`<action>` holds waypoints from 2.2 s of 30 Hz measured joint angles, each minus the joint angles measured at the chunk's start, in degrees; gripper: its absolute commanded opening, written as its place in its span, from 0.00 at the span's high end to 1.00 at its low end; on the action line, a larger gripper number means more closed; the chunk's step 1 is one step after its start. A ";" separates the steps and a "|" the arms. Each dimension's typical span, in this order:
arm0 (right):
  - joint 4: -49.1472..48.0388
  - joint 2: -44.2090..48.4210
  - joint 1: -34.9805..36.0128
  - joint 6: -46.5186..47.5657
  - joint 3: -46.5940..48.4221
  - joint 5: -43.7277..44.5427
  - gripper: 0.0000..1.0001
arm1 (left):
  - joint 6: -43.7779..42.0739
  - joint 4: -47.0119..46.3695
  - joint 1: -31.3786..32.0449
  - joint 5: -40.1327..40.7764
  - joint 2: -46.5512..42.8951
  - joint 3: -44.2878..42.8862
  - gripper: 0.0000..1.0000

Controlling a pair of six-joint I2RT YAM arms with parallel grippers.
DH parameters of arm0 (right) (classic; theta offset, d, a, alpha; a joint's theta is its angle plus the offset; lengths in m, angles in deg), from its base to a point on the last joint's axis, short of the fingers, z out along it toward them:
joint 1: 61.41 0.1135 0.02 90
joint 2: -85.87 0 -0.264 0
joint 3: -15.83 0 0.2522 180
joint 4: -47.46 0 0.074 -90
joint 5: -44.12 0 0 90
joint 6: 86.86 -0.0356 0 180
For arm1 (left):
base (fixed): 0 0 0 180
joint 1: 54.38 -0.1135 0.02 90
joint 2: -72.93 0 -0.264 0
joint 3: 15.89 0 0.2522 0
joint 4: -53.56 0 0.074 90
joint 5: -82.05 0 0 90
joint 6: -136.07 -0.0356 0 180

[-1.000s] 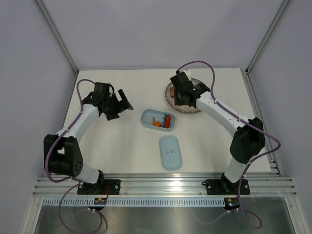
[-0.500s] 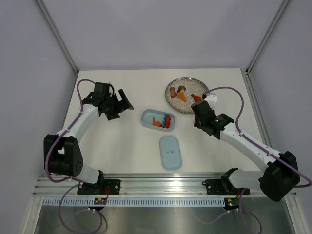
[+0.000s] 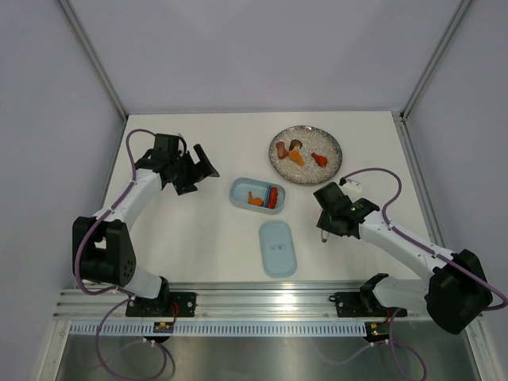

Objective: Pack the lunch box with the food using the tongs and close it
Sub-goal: Adjust the clamp at the center of the board.

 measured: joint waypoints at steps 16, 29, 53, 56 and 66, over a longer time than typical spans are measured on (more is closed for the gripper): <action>-4.98 -10.73 0.04 -1.86 -2.86 -4.26 0.48 | 0.02 -0.42 0.00 -0.61 1.29 0.92 0.01; -8.37 -13.60 0.04 -0.87 -3.37 -3.61 0.42 | 0.04 -0.61 0.00 -0.85 1.29 0.94 0.01; -10.36 -15.50 2.12 -1.40 -2.36 -1.01 0.45 | 0.31 -1.29 0.00 -1.60 1.29 1.84 0.01; -10.23 -16.15 2.60 -1.18 -1.86 -0.61 0.50 | 0.31 -1.29 0.00 -1.70 1.29 1.84 0.01; -10.97 -16.04 2.75 0.17 -1.44 -2.27 0.89 | 0.28 -1.22 0.00 -1.79 1.29 1.84 0.01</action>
